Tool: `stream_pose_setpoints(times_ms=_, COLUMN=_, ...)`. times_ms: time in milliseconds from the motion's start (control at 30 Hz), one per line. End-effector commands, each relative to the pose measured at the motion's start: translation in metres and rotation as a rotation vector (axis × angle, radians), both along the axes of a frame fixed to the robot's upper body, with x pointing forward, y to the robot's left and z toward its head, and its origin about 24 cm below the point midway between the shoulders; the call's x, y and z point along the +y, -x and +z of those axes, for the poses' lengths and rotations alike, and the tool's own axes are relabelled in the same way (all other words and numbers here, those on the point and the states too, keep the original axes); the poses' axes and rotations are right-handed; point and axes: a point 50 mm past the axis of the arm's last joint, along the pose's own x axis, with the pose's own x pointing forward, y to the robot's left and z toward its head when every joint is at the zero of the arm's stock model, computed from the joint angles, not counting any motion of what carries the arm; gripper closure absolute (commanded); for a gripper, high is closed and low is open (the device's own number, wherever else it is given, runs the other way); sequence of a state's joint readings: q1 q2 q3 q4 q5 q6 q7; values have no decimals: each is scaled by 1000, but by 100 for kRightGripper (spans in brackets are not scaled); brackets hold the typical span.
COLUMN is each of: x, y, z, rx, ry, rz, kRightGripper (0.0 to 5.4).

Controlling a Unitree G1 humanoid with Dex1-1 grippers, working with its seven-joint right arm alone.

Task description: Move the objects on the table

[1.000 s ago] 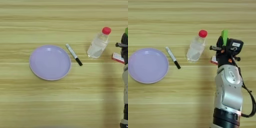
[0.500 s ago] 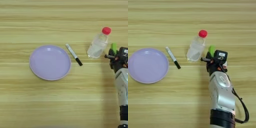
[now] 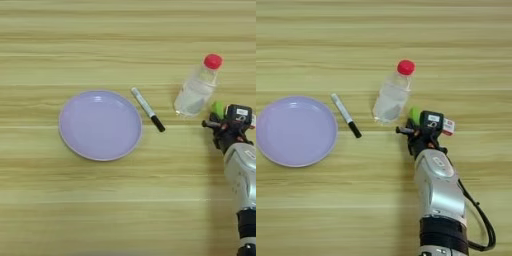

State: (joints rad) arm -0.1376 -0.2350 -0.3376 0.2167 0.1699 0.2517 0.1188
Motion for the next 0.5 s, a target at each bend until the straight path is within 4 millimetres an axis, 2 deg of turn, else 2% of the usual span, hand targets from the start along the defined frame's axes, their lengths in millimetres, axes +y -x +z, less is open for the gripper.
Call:
stream_pose_setpoints(times_ms=33, x=-3, y=-17, z=33, rx=-114, ry=65, rz=28, kRightGripper=465)
stream_pose_setpoints(times_ms=500, x=-2, y=-20, z=26, rx=-88, ry=61, rz=43, kRightGripper=465)
